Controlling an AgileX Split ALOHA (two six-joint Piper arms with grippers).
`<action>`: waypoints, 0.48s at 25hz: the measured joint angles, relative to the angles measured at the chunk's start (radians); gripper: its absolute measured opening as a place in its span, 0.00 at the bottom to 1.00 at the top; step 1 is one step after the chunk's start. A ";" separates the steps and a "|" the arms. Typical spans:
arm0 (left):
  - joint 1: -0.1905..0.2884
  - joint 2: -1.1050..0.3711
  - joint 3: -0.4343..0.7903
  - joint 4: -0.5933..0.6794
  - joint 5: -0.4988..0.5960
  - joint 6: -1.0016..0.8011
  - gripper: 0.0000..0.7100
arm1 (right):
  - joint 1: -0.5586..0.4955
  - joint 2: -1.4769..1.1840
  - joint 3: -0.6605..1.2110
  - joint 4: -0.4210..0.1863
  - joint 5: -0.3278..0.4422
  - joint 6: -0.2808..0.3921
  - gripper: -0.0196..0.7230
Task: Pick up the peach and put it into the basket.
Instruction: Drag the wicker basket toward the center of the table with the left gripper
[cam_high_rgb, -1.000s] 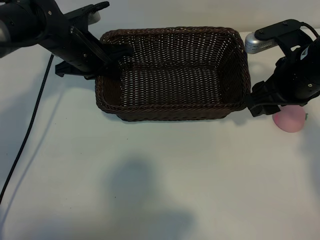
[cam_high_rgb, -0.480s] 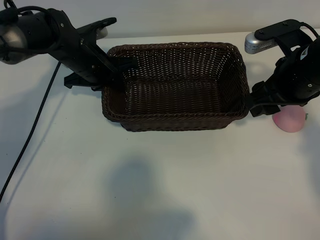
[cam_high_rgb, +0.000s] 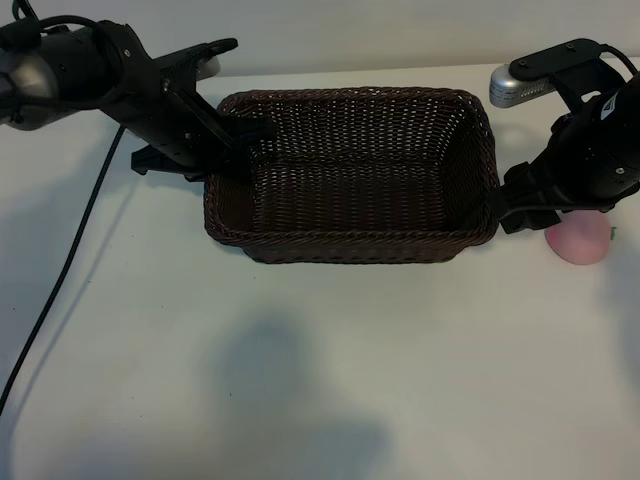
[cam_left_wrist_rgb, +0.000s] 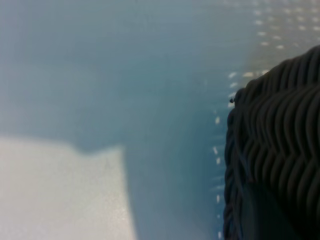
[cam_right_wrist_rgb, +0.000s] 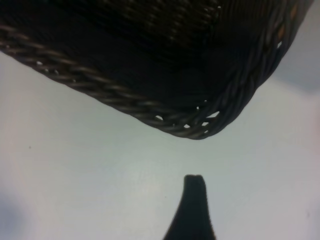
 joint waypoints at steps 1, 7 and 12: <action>0.000 0.004 0.000 -0.001 0.000 0.000 0.23 | 0.000 0.000 0.000 0.000 0.000 0.000 0.83; 0.000 0.008 0.000 -0.016 -0.003 0.005 0.23 | 0.000 0.000 0.000 0.000 0.000 0.000 0.83; 0.000 0.008 0.000 -0.026 -0.007 0.013 0.23 | 0.000 0.000 0.000 0.000 0.000 0.000 0.83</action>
